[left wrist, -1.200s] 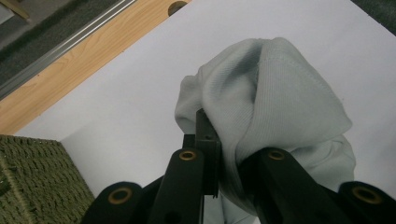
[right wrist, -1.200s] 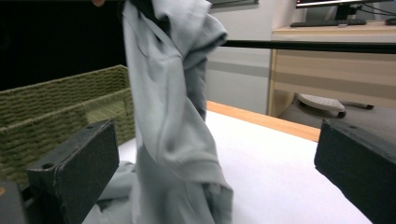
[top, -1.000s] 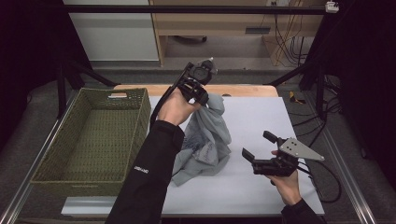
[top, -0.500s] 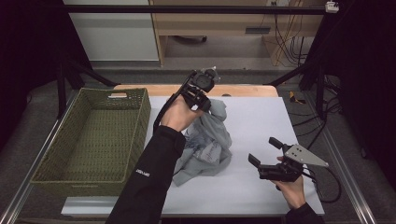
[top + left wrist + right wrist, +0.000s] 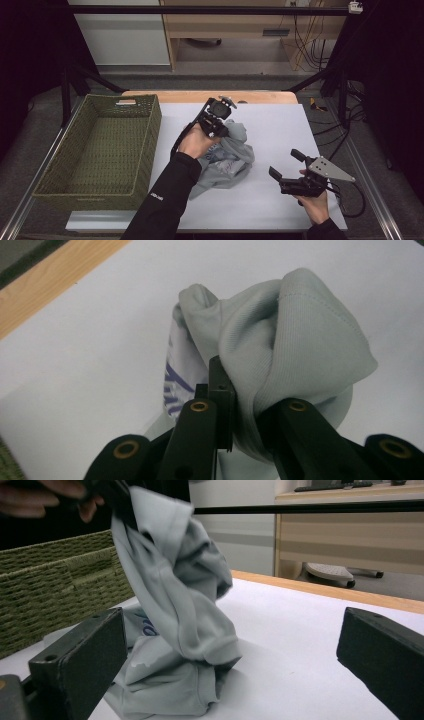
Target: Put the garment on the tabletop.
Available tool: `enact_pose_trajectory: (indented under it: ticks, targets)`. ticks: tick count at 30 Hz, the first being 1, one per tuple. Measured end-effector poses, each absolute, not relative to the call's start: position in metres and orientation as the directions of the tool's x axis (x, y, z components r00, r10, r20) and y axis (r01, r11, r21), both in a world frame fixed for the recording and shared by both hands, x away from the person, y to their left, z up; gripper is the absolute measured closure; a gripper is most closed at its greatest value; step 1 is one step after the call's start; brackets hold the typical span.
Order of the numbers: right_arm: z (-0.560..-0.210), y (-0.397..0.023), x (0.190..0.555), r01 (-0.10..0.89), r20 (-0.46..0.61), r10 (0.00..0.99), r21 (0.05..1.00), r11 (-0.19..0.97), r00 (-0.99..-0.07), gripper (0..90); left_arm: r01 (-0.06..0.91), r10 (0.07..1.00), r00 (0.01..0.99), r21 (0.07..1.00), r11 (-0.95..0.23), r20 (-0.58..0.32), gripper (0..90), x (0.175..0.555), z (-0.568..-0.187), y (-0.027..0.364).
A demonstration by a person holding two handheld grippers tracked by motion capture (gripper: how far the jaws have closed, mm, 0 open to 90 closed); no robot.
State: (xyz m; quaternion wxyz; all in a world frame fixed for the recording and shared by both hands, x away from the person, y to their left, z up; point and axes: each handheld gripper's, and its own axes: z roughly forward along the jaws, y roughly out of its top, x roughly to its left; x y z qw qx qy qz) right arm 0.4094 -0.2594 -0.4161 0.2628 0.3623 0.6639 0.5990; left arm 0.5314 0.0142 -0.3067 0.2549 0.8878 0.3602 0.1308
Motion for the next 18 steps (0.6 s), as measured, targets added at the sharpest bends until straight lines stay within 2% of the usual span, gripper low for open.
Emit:
enact_pose_trajectory:
  ticks: [10,12,18]
  targets:
    - [-0.416,-0.262,0.410,0.161,0.089,0.794,0.987,0.011,-0.601,0.3,0.563,0.692,0.720,0.541,-0.625,0.051,78.0,0.527,-0.340,0.010]
    - [-0.416,-0.262,0.410,0.161,0.090,0.796,0.987,0.010,-0.598,0.3,0.563,0.690,0.722,0.540,-0.626,0.046,72.4,0.527,-0.340,0.010]
    - [-0.413,-0.261,0.409,0.159,0.101,0.798,0.987,-0.007,-0.594,0.3,0.530,0.683,0.730,0.611,-0.588,0.024,38.2,0.522,-0.329,0.010]
